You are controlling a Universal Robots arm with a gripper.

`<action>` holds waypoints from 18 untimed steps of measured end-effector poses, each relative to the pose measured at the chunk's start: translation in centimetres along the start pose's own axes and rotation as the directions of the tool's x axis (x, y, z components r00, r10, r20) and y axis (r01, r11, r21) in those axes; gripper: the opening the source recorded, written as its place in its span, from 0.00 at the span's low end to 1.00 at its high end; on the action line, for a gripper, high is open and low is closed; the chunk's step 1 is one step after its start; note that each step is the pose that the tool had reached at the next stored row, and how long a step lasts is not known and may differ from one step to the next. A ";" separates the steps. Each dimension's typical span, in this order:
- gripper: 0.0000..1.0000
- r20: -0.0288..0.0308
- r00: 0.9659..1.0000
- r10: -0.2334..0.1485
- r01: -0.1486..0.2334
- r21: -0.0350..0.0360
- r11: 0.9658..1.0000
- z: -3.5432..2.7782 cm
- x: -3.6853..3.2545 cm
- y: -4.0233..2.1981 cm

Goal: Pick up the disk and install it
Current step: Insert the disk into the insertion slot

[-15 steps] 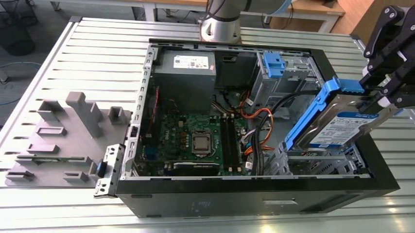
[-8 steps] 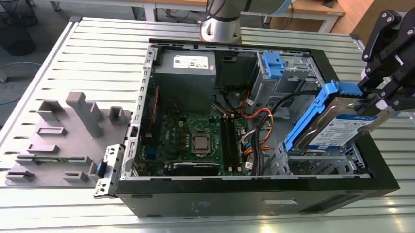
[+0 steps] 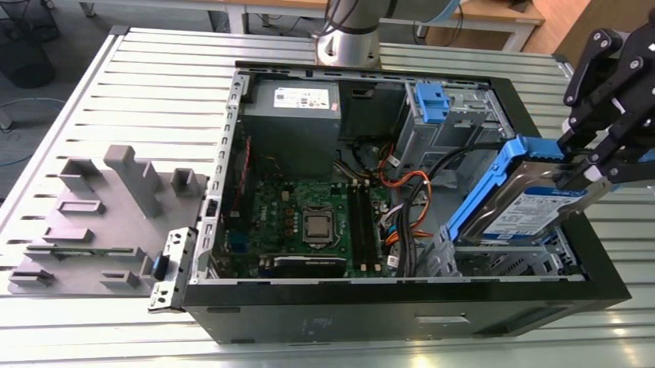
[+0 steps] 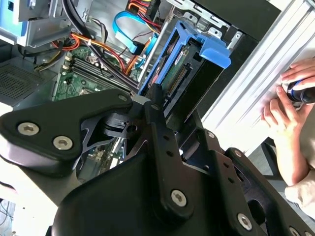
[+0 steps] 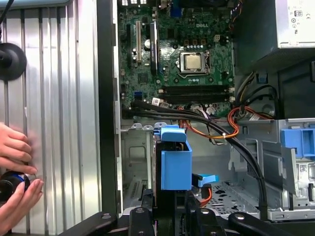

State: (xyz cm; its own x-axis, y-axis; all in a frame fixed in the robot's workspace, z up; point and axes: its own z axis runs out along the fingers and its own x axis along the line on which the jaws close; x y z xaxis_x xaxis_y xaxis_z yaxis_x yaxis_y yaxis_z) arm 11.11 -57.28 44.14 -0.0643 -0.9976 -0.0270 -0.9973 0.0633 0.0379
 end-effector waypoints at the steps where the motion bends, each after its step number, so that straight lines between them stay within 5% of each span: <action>1: 0.35 0.000 1.000 0.000 0.000 0.000 1.000 0.18 0.01 -0.01; 18: 0.35 -0.008 1.000 0.000 0.000 0.000 1.000 3.27 0.09 -0.14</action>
State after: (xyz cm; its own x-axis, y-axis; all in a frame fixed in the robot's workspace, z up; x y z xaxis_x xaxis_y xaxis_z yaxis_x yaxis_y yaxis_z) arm 11.13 -57.28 40.86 -0.0643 -0.9977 -0.0195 -0.9973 0.0635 0.0374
